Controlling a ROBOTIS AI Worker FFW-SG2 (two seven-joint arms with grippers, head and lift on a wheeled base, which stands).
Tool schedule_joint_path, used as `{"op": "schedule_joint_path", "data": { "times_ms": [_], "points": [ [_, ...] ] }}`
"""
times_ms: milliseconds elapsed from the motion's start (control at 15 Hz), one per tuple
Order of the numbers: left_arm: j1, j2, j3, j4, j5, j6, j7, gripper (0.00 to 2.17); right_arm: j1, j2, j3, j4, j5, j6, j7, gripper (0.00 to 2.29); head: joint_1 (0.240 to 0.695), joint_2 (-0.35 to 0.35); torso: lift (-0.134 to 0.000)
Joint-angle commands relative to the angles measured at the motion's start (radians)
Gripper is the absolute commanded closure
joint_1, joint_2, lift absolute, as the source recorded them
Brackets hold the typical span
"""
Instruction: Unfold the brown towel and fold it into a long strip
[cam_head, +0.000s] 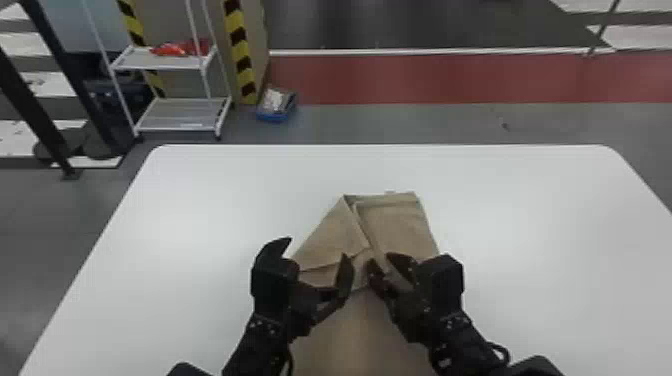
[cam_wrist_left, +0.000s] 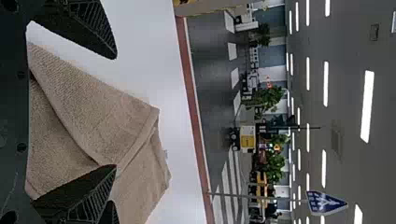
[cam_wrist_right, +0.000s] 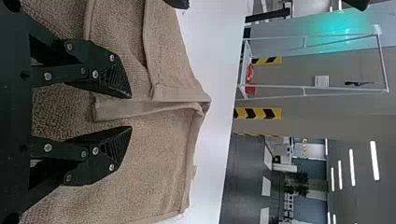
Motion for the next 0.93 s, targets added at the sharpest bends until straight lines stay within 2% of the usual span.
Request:
{"op": "schedule_joint_path", "data": {
  "times_ms": [0, 67, 133, 400, 467, 600, 667, 867],
  "points": [
    [-0.001, 0.0, 0.0, 0.004, 0.0, 0.005, 0.0, 0.04, 0.002, -0.002, 0.003, 0.0, 0.0, 0.018, 0.002, 0.77, 0.695, 0.034, -0.114],
    [-0.003, 0.0, 0.0, 0.007, 0.0, 0.005, 0.0, 0.04, 0.002, -0.002, 0.004, -0.003, 0.002, 0.027, 0.005, 1.12, 0.695, 0.035, -0.114],
    [-0.003, 0.0, 0.0, 0.009, 0.0, 0.005, 0.0, 0.04, 0.004, -0.002, 0.004, -0.009, 0.0, 0.027, 0.004, 1.36, 0.695, 0.035, -0.114],
    [-0.003, 0.002, 0.0, 0.009, 0.002, 0.008, 0.003, 0.04, 0.019, -0.002, 0.001, -0.057, -0.003, 0.021, -0.006, 1.32, 0.695, 0.039, -0.114],
    [-0.003, 0.002, -0.003, 0.007, 0.0, 0.008, 0.003, 0.04, 0.021, -0.002, 0.0, -0.061, -0.002, 0.021, -0.012, 1.06, 0.695, 0.04, -0.114],
    [-0.004, -0.002, -0.008, 0.007, 0.0, 0.011, 0.003, 0.04, 0.022, -0.006, 0.001, -0.069, 0.009, 0.033, -0.012, 1.06, 0.695, 0.035, -0.114],
    [-0.006, -0.002, -0.009, 0.007, -0.002, 0.015, 0.003, 0.04, 0.024, -0.006, 0.003, -0.074, 0.015, 0.039, -0.012, 1.21, 0.695, 0.033, -0.114],
    [-0.007, -0.003, -0.012, 0.007, -0.003, 0.021, 0.005, 0.04, 0.024, -0.006, 0.018, -0.078, 0.063, 0.079, -0.018, 1.21, 0.695, 0.031, -0.114]
  ]
}}
